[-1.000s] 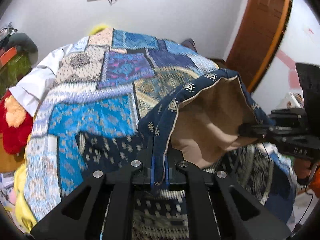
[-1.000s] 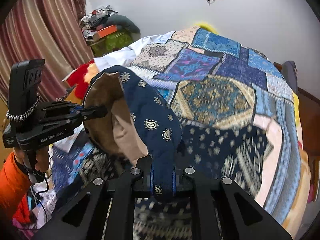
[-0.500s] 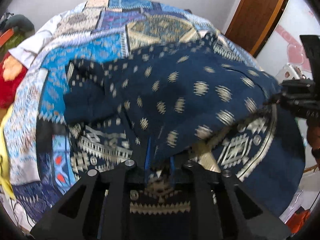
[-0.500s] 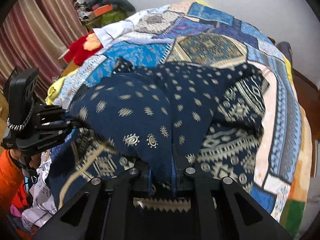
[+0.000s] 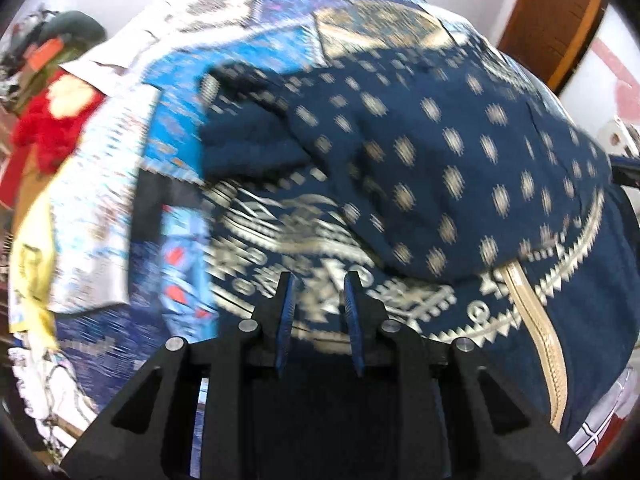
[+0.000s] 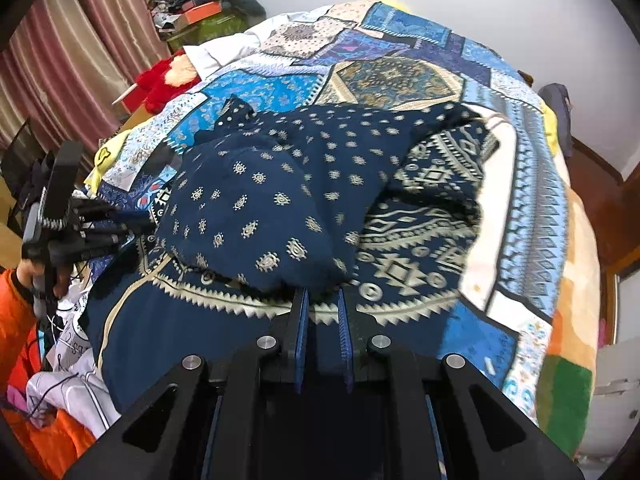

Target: Fold large clothes

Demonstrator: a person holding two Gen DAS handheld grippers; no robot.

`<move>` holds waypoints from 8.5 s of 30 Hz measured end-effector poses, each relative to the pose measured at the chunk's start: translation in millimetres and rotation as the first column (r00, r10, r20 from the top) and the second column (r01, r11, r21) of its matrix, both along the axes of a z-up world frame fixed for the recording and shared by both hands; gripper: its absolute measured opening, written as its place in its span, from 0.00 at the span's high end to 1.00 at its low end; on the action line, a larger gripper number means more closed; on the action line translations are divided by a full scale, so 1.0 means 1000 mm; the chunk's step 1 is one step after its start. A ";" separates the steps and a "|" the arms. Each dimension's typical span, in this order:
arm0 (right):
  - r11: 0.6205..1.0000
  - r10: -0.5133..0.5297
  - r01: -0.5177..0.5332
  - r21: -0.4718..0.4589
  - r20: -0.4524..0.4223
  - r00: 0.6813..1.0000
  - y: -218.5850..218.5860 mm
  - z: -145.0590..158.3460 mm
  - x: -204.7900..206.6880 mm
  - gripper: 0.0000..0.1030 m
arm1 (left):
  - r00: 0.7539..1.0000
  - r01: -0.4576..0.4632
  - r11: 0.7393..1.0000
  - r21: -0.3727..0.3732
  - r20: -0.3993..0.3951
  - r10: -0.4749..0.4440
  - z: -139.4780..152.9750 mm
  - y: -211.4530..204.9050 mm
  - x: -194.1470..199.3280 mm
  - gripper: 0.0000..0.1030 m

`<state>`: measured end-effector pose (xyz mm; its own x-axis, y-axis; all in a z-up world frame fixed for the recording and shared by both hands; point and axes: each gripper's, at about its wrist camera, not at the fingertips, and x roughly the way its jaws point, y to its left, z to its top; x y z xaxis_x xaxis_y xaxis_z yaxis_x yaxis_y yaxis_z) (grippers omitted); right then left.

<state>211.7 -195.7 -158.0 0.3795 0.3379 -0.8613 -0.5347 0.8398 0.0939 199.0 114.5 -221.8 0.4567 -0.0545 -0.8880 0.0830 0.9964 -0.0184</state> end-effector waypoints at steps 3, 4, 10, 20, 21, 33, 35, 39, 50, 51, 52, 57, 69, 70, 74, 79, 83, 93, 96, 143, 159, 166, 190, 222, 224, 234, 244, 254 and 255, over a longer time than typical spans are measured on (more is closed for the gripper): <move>0.999 -0.034 0.034 -0.009 0.030 0.999 -0.010 0.012 0.005 0.90 | 0.999 -0.019 1.000 0.011 0.050 0.019 0.022 0.008 0.009 0.72; 0.999 -0.047 0.047 0.000 0.038 0.998 -0.013 0.017 0.010 0.90 | 0.997 -0.027 1.000 0.004 0.071 0.026 0.031 0.009 0.015 0.67; 0.997 -0.079 0.078 0.025 0.064 0.995 0.004 0.035 0.041 0.90 | 0.990 -0.012 0.997 -0.076 0.141 0.022 0.055 -0.001 0.052 0.46; 0.982 0.001 -0.007 -0.189 -0.032 0.999 0.059 -0.041 0.057 0.90 | 0.997 0.071 0.990 -0.120 -0.019 -0.074 -0.023 -0.054 0.078 0.35; 0.981 0.006 -0.010 -0.191 -0.022 1.000 0.058 -0.043 0.055 0.90 | 0.997 0.075 0.991 -0.114 -0.027 -0.079 -0.028 -0.055 0.076 0.32; 0.976 -0.011 0.012 -0.217 0.006 1.000 0.043 -0.038 0.046 0.88 | 1.000 0.007 0.983 -0.182 -0.011 -0.009 -0.034 -0.032 0.042 0.23; 0.970 -0.020 0.028 -0.241 0.034 0.999 0.040 -0.034 0.043 0.79 | 1.000 0.005 0.987 -0.163 -0.013 -0.007 -0.035 -0.028 0.036 0.21; 0.940 -0.094 0.150 -0.307 0.190 0.977 0.018 -0.026 0.039 0.08 | 1.000 0.003 0.986 -0.164 -0.022 -0.007 -0.039 -0.022 0.026 0.19; 0.964 -0.265 0.265 -0.012 0.010 0.964 -0.053 -0.002 0.069 0.08 | 0.991 -0.084 0.991 -0.102 0.099 0.094 0.028 0.037 0.035 0.20; 0.960 -0.278 0.278 0.015 -0.003 0.960 -0.054 -0.001 0.076 0.08 | 0.987 -0.106 0.990 -0.097 0.108 0.116 0.032 0.047 0.042 0.20; 0.955 -0.293 0.293 0.041 -0.017 0.956 -0.055 0.000 0.082 0.08 | 0.985 -0.124 0.988 -0.097 0.111 0.134 0.033 0.055 0.049 0.20; 0.921 -0.355 0.365 0.139 -0.089 0.931 -0.066 -0.004 0.124 0.08 | 0.967 -0.247 0.955 -0.161 0.026 0.254 0.010 0.103 0.106 0.20; 0.919 -0.347 0.374 0.128 -0.192 0.918 -0.056 -0.050 0.218 0.11 | 0.978 -0.204 0.959 -0.198 -0.088 0.189 -0.052 0.097 0.193 0.22; 0.920 -0.340 0.369 0.131 -0.198 0.919 -0.054 -0.054 0.222 0.14 | 0.978 -0.199 0.962 -0.186 -0.093 0.185 -0.057 0.094 0.201 0.25; 0.921 -0.305 0.355 0.160 -0.270 0.913 -0.043 -0.074 0.244 0.27 | 0.975 -0.217 0.961 -0.169 -0.079 0.207 -0.067 0.092 0.218 0.43; 0.913 -0.310 0.361 0.189 -0.255 0.916 -0.033 -0.081 0.258 0.53 | 0.969 -0.241 0.960 -0.142 -0.093 0.229 -0.078 0.080 0.232 0.79; 0.911 -0.306 0.362 0.200 -0.263 0.915 -0.027 -0.083 0.271 0.79 | 0.968 -0.245 0.966 -0.086 -0.074 0.239 -0.067 0.074 0.237 0.92; 0.957 -0.253 0.251 0.143 -0.003 0.967 0.026 -0.017 0.294 0.85 | 0.960 -0.228 0.969 -0.098 0.142 0.241 0.031 0.086 0.250 0.93; 0.964 -0.246 0.239 0.114 0.056 0.968 0.043 -0.007 0.311 0.85 | 0.955 -0.236 0.970 -0.067 0.171 0.244 0.040 0.088 0.267 0.93; 0.981 -0.191 0.175 0.081 0.280 0.941 0.021 0.096 0.101 0.06 | 0.930 -0.174 0.985 -0.017 0.327 0.169 0.129 0.068 0.073 0.11; 0.977 -0.194 0.195 0.088 -0.013 0.981 -0.005 -0.001 0.006 0.06 | 0.948 -0.319 0.927 -0.198 -0.090 0.306 -0.032 0.101 -0.022 0.09; 0.971 -0.175 0.189 0.146 -0.107 0.979 -0.005 -0.026 -0.005 0.09 | 0.935 -0.331 0.894 -0.301 -0.235 0.267 -0.087 0.087 -0.038 0.29; 0.955 -0.080 0.055 0.291 0.076 0.994 0.017 0.030 0.023 0.88 | 0.975 -0.095 0.928 -0.360 0.152 0.159 0.074 0.069 0.019 0.92; 0.919 -0.300 0.293 0.262 -0.014 0.954 0.014 -0.034 0.336 0.88 | 0.884 -0.458 0.858 -0.235 -0.015 0.467 -0.042 0.161 0.296 0.86; 0.930 -0.325 0.310 0.197 0.050 0.944 0.006 -0.025 0.331 0.88 | 0.898 -0.435 0.886 -0.160 -0.008 0.439 -0.034 0.155 0.298 0.86; 0.943 -0.318 0.296 0.152 0.156 0.935 -0.034 0.023 0.282 0.88 | 0.933 -0.330 0.941 -0.076 0.125 0.337 0.050 0.126 0.260 0.76; 0.995 -0.073 0.063 0.077 0.141 0.987 0.051 0.001 0.229 0.88 | 0.931 -0.291 0.955 0.053 0.247 0.270 0.073 0.108 0.234 0.26; 1.000 -0.024 0.023 0.021 0.062 0.998 0.109 -0.051 0.265 0.88 | 0.989 -0.143 0.984 0.103 0.038 0.140 -0.031 0.063 0.259 0.21; 1.000 -0.027 0.026 0.013 0.065 0.998 0.113 -0.054 0.271 0.88 | 0.988 -0.154 0.981 0.120 0.042 0.149 -0.035 0.063 0.267 0.21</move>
<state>482.9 -82.8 -211.9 0.4433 0.3375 -0.8304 -0.5177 0.8527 0.0702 465.6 177.9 -256.4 0.4805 0.1263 -0.8679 -0.0706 0.9919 0.1053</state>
